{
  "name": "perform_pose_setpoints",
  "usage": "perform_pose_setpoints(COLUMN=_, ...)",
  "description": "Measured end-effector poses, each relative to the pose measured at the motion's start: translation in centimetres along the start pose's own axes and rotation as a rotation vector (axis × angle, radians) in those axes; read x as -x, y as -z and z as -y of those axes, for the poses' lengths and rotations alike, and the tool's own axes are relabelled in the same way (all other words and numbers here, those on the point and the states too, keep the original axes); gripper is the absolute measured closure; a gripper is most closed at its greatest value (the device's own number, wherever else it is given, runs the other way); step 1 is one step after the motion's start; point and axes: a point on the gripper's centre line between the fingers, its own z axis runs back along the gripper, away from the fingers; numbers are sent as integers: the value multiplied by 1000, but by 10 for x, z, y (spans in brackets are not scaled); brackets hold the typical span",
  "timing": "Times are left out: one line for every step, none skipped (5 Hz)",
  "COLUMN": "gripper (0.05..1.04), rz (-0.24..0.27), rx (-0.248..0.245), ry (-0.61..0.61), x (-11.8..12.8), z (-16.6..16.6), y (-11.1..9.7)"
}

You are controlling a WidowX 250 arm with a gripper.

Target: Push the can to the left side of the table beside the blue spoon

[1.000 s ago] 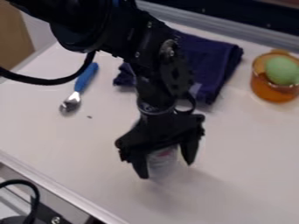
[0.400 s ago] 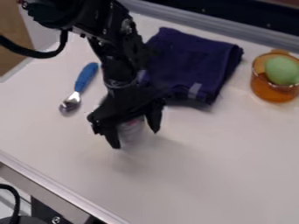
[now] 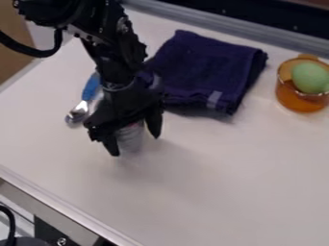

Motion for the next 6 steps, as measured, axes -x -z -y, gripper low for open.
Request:
perform_pose_setpoints(gripper=83, rz=-4, rx=0, ry=-20, x=-5, z=-5, y=0)
perform_pose_setpoints(gripper=83, rz=-14, rx=-11, ry=-45, x=-7, z=-11, y=0)
perform_pose_setpoints(gripper=83, rz=-2, rx=-24, ry=-68, x=-10, z=-8, y=-3)
perform_pose_setpoints(gripper=83, rz=-14, rx=-72, ry=-24, x=0, z=-1, y=0)
perform_pose_setpoints(gripper=83, rz=-41, rx=-71, ry=126, x=18, z=9, y=-9)
perform_pose_setpoints(gripper=83, rz=-69, rx=-18, ry=221, x=36, z=20, y=-28)
